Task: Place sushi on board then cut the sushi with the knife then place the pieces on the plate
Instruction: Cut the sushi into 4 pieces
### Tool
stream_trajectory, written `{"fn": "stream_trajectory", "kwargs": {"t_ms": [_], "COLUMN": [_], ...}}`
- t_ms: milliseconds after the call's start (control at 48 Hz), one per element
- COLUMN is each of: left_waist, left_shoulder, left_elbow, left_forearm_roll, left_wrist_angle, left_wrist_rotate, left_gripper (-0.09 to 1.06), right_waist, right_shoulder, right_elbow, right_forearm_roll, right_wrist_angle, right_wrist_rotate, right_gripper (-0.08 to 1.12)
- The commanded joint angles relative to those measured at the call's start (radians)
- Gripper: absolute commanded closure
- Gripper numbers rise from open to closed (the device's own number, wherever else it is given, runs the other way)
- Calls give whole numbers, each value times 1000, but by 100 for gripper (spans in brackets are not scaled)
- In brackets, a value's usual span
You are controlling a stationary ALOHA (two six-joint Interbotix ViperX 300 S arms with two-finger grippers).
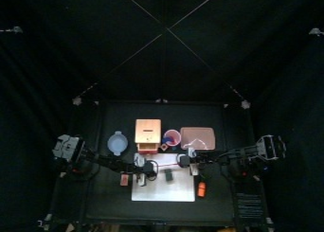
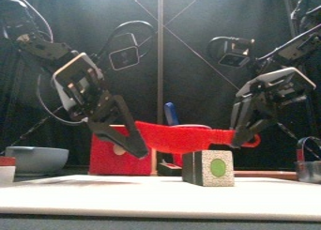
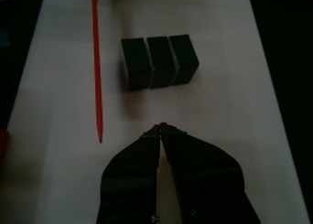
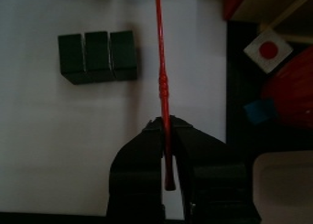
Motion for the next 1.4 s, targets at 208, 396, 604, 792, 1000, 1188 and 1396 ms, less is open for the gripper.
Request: {"fn": "stream_trajectory", "kwargs": {"t_ms": [208, 396, 604, 792, 1000, 1188, 1396], "left_waist": [28, 34, 28, 14, 12, 17, 17], "left_shoulder": [-77, -83, -74, -26, 20, 11, 11], "left_elbow": [23, 31, 40, 43, 29, 29, 28], "left_forearm_roll": [0, 0, 0, 2, 11, 9, 11], "left_wrist_angle": [-26, -63, -184, -347, -356, -356, -356], "left_wrist_rotate": [0, 0, 2, 5, 5, 5, 5], "left_gripper": [34, 17, 9, 9, 10, 15, 33], "right_waist": [8, 8, 8, 8, 6, 6, 6], "right_shoulder": [-80, -101, -106, -106, -106, -103, -100], "right_elbow": [-12, -14, -11, -9, -9, -9, -9], "right_forearm_roll": [5, 6, 5, 3, 3, 6, 6], "right_wrist_angle": [91, 117, 120, 120, 120, 120, 118], "right_wrist_rotate": [2, 2, 2, 2, 2, 2, 2], "right_gripper": [68, 68, 68, 68, 68, 68, 68]}}
